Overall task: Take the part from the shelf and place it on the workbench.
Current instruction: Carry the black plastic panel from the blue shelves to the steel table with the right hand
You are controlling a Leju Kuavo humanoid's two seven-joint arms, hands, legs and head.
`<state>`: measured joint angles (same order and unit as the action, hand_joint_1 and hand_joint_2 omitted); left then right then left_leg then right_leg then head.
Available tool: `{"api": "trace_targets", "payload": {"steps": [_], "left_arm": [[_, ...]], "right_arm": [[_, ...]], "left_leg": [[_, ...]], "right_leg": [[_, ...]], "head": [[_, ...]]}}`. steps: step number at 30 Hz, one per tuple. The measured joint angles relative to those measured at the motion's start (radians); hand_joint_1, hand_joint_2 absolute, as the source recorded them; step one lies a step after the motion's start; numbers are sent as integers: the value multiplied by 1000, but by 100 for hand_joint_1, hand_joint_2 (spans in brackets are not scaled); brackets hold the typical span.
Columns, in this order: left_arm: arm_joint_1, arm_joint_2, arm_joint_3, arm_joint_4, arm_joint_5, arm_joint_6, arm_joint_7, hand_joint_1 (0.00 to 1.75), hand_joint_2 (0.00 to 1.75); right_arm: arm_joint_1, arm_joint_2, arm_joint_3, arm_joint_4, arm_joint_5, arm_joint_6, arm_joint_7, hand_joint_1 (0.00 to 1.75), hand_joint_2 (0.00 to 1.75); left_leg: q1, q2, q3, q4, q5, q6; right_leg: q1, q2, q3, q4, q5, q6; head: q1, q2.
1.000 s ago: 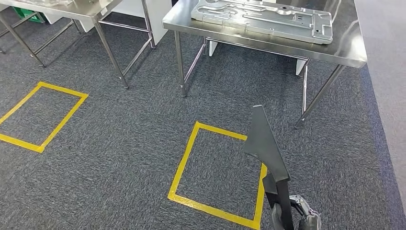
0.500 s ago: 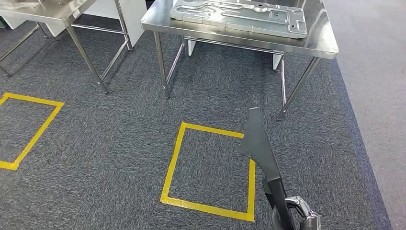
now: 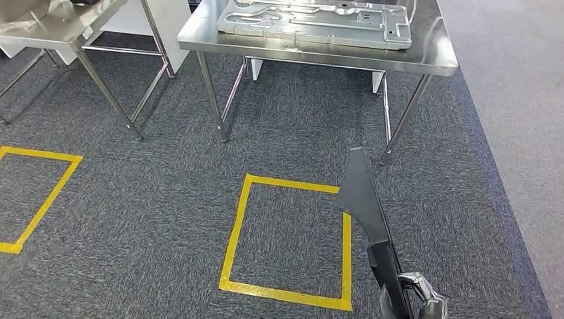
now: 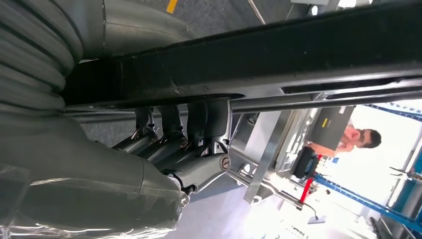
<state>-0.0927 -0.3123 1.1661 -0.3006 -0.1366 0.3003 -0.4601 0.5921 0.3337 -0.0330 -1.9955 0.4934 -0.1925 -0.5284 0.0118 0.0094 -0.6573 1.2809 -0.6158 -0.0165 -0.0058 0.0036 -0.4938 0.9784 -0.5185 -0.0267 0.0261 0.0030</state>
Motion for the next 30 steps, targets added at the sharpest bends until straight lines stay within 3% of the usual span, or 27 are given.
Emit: {"api": "trace_targets", "payload": {"steps": [1, 2, 4, 5, 6, 8, 10, 11, 13, 15, 17, 18, 19, 21, 22, 23, 25, 26, 28, 30], "left_arm": [[1, 0, 2, 0, 1, -1, 1, 0, 175], [3, 1, 4, 0, 1, -2, 1, 0, 175], [5, 2, 7, 0, 3, -4, 3, 0, 175], [6, 2, 9, 0, 3, -4, 3, 0, 175], [6, 3, 9, 0, 4, -4, 4, 0, 175], [5, 3, 10, 0, 4, -4, 4, 0, 175], [4, 1, 10, 0, 4, -4, 4, 0, 175], [4, 0, 11, 0, 3, -4, 5, 0, 175], [4, 0, 11, 0, 2, -4, 6, 0, 175], [5, 0, 11, 0, 1, -5, 8, 0, 175], [7, 0, 11, 0, 0, -5, 10, 0, 175], [7, 0, 11, 0, -2, -5, 12, 0, 175], [8, 0, 11, 0, -4, -5, 14, 0, 175], [8, 0, 11, 0, -8, -7, 17, 0, 175], [7, 0, 11, 0, -10, -7, 18, 0, 175], [6, 0, 11, 0, -11, -8, 19, 0, 175], [2, 1, 11, 0, -12, -8, 20, 0, 175], [-1, 2, 11, 0, -13, -9, 21, 0, 175], [-4, 3, 11, 1, -13, -10, 21, 0, 175], [-2, 3, 11, 1, -15, -9, 22, 0, 175]], "right_arm": [[1, 0, 3, 1, 0, -4, 2, 175, 175], [1, -1, 6, 2, 1, -8, 4, 175, 175], [1, -2, 13, 3, 2, -15, 6, 175, 175], [1, -3, 15, 3, 2, -17, 6, 175, 175], [1, -4, 17, 4, 2, -18, 6, 175, 175], [1, -6, 23, 4, 2, -23, 9, 175, 175], [2, -10, 30, 4, 3, -31, 14, 175, 175], [1, -13, 33, 4, 3, -34, 16, 175, 175], [1, -19, 39, 4, 2, -37, 21, 175, 175], [1, -25, 42, 4, 1, -41, 25, 175, 175], [2, -29, 46, 4, 1, -53, 37, 175, 175], [2, -31, 49, 4, 1, -63, 48, 175, 175], [1, -33, 52, 4, 1, -76, 64, 175, 175], [-1, -37, 56, 5, 2, -107, 99, 175, 175], [-4, -39, 58, 5, 2, -121, 113, 175, 175], [-7, -40, 59, 5, 2, -132, 124, 175, 175], [-14, -42, 64, 4, 2, -142, 134, 175, 175], [-17, -43, 67, 4, 3, -144, 136, 175, 175], [-21, -44, 71, 4, 4, -145, 138, 175, 175], [-25, -44, 73, 4, 13, -156, 145, 175, 175]], "left_leg": [[0, 0, -26, 20, 13, 0], [0, 0, -34, 5, 45, 1], [-1, -2, -3, -114, 139, 9], [-4, -4, 17, -169, 167, 15], [-6, -6, 35, -209, 178, 22], [-11, -8, 48, -232, 160, 35], [-8, -10, 68, -247, 148, 47], [-5, -10, 83, -256, 143, 52], [-1, -10, 114, -272, 130, 58], [0, -11, 142, -280, 110, 58], [1, -13, 175, -281, 86, 54], [2, -14, 194, -282, 71, 52], [3, -13, 213, -282, 55, 50], [3, -12, 251, -285, 23, 41], [3, -12, 266, -291, 10, 34], [2, -11, 283, -293, 3, 26], [3, -8, 294, -271, 17, 11], [3, -7, 284, -232, 33, 6], [5, -6, 222, -123, 40, 3], [4, -7, 133, -20, -16, 4]], "right_leg": [[1, 3, 11, 0, -10, 0], [1, 6, 24, 0, -20, 1], [1, 11, 58, -1, -46, 5], [2, 13, 70, 0, -58, 10], [2, 14, 78, 0, -69, 15], [2, 16, 89, 0, -75, 30], [1, 14, 83, 34, -59, 43], [1, 12, 62, 74, -48, 48], [-3, 6, -25, 199, -56, 58], [-7, 3, -122, 294, -112, 67], [-11, 1, -179, 300, -154, 72], [-11, 0, -188, 265, -142, 72], [-11, -3, -188, 213, -100, 71], [-8, -12, -178, 114, 30, 63], [-4, -15, -172, 90, 71, 55], [-1, -14, -165, 80, 88, 46], [0, -5, -139, 69, 67, 27], [-2, -1, -121, 60, 59, 19], [-3, 0, -86, 51, 42, 6], [0, 0, -57, 47, 18, -2]], "head": [[0, 0], [0, 0], [0, 0], [0, 0], [-1, 0], [-2, 0], [-2, 0], [1, 0], [8, 0], [10, 0], [9, 0], [10, 0], [10, 0], [10, 0], [10, 0], [9, 0], [6, 0], [3, 0], [-6, 0], [-12, 0]]}}
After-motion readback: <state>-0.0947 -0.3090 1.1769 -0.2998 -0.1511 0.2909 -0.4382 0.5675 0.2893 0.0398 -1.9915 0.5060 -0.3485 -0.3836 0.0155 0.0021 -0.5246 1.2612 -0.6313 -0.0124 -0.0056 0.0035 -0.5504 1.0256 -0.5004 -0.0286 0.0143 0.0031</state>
